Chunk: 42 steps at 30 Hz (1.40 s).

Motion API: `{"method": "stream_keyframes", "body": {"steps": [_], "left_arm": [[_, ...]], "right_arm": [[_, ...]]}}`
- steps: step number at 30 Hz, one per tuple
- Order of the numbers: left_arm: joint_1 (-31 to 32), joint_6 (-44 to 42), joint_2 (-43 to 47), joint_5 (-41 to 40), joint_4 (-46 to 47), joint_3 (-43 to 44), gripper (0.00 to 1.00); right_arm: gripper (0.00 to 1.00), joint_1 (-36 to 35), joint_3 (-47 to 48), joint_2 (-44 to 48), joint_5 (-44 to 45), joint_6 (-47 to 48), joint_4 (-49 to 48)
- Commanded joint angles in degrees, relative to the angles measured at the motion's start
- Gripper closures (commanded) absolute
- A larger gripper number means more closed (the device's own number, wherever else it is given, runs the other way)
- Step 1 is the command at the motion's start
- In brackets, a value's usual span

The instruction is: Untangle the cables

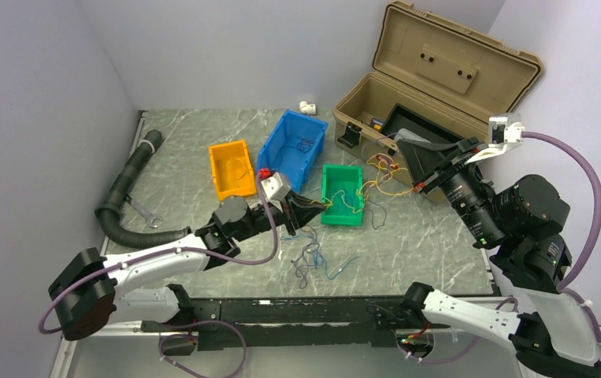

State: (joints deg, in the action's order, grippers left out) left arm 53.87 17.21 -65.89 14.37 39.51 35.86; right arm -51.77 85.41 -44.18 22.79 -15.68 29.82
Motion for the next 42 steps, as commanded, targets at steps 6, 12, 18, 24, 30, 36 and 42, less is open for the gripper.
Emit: {"method": "stream_keyframes", "body": {"steps": [6,12,18,24,30,36,42], "left_arm": [[6.01,-3.51,-8.73,-3.6,10.15,6.7,0.74],[7.33,-6.52,-12.38,-3.82,15.0,7.43,0.47],[7.72,-8.3,-17.55,-2.4,12.13,12.85,0.38],[8.01,-8.28,-23.16,-1.98,12.3,17.74,0.37],[8.01,-8.82,-25.86,-3.16,6.96,21.32,0.48],[8.01,-9.06,-22.39,-3.18,8.84,15.45,0.36],[8.01,-10.34,-16.17,-4.04,8.07,9.26,0.33]], "right_arm": [[1.0,-0.09,-0.05,0.67,-0.99,-2.72,-2.45],[1.0,-0.11,0.02,0.53,-1.21,-3.16,-2.1],[1.0,-0.09,-0.06,0.81,-1.84,-3.65,-2.44],[1.0,-0.11,0.08,1.29,-1.87,-4.13,-2.08],[1.0,-0.09,0.67,2.18,-1.14,-4.15,-1.41],[1.0,-0.13,1.86,2.76,1.11,-2.93,-0.28],[1.0,-0.09,1.98,2.7,1.93,-2.25,-0.05]]}}
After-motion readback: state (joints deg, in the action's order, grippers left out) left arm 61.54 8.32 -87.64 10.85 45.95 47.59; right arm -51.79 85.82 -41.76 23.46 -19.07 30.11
